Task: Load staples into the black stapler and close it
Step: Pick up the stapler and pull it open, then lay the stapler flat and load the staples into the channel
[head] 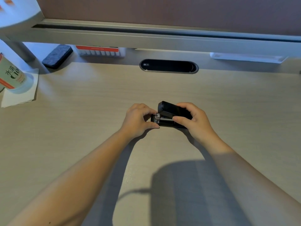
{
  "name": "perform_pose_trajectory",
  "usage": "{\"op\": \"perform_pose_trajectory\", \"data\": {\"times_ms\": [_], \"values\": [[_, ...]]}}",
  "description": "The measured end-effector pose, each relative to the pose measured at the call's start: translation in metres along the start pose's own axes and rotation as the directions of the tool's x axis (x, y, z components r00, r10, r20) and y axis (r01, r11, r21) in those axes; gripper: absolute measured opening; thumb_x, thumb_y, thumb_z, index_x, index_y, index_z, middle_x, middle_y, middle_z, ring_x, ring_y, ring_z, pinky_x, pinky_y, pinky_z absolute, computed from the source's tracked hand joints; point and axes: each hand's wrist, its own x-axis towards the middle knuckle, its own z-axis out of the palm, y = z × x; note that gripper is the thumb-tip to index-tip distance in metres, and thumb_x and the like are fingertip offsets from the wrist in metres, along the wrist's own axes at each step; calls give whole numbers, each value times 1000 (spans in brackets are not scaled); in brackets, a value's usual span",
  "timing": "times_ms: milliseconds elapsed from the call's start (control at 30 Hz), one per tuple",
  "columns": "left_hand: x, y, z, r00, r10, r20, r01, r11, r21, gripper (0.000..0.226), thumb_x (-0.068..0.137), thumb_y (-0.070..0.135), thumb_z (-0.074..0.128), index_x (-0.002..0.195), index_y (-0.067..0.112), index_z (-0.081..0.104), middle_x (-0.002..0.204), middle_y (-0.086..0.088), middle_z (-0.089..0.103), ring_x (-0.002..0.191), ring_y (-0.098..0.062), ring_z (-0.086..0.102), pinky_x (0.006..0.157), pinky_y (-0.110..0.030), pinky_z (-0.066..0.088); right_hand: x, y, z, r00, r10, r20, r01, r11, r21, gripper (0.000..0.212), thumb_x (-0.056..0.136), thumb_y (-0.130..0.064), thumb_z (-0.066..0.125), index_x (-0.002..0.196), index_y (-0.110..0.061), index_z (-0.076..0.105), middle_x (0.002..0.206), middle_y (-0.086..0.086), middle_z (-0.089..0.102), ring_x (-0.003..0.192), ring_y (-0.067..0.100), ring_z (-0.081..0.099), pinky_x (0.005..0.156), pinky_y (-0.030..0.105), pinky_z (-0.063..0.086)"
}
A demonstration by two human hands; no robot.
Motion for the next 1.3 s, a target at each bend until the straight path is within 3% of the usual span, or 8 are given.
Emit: {"op": "perform_pose_trajectory", "data": {"times_ms": [67,233,367,600,733,967,1167,1300], "values": [[0,0,-1,1000,14,2,-14,1000,8,38,60,18,78,96,13,68,96,-17,65,100,-28,48,83,-28,30,-3,-1,0,999,53,6,-53,977,208,32,71,0,61,79,-32,62,88,2,57,94,33,56,83,47,50],[-2,0,-2,999,23,23,-24,999,42,37,63,20,76,99,13,67,99,-14,63,103,-27,46,86,-29,31,-11,-5,-10,1000,12,9,-14,969,246,34,79,6,51,84,-27,60,83,1,56,82,20,57,73,35,50],[-3,4,-3,999,23,39,-26,996,83,37,65,19,75,100,12,66,100,-14,62,105,-29,46,88,-32,34,-20,-17,-24,995,-101,1,100,987,127,24,82,10,46,94,-11,50,82,-3,53,60,-13,55,55,2,44],[-5,11,-4,998,12,66,-23,986,168,38,67,21,73,103,13,64,103,-13,61,107,-30,46,89,-34,36,-26,-23,-49,979,-189,78,203,943,-262,37,79,-1,57,100,-26,39,90,-19,48,85,-6,51,67,-6,39],[-5,13,-4,997,-3,72,-11,981,193,38,68,21,72,105,13,63,103,-13,61,106,-29,47,88,-32,35,-28,-29,-59,974,-188,130,221,921,-321,52,77,-4,61,90,-48,35,86,-11,48,84,-1,53,66,1,45],[-12,16,-4,999,-5,52,-7,976,218,36,70,21,71,104,12,63,105,-13,62,106,-31,48,89,-37,38,-37,-26,-95,984,-178,5,154,836,-527,34,68,-3,67,84,-15,41,73,-2,50,64,13,46,54,11,37],[-17,19,-4,998,-10,57,-4,972,236,35,70,23,71,102,11,64,103,-14,63,103,-32,50,87,-40,40,-31,-19,-110,993,-115,12,76,577,-814,27,70,-16,69,78,-13,43,77,0,44,74,26,45,56,33,29],[-23,18,-4,999,-21,34,13,976,218,34,70,22,71,101,11,64,103,-14,63,104,-32,49,87,-39,39,-26,2,-105,997,-83,12,51,490,-870,28,75,-17,65,99,-8,55,98,15,56,93,32,50,68,32,33]]}}
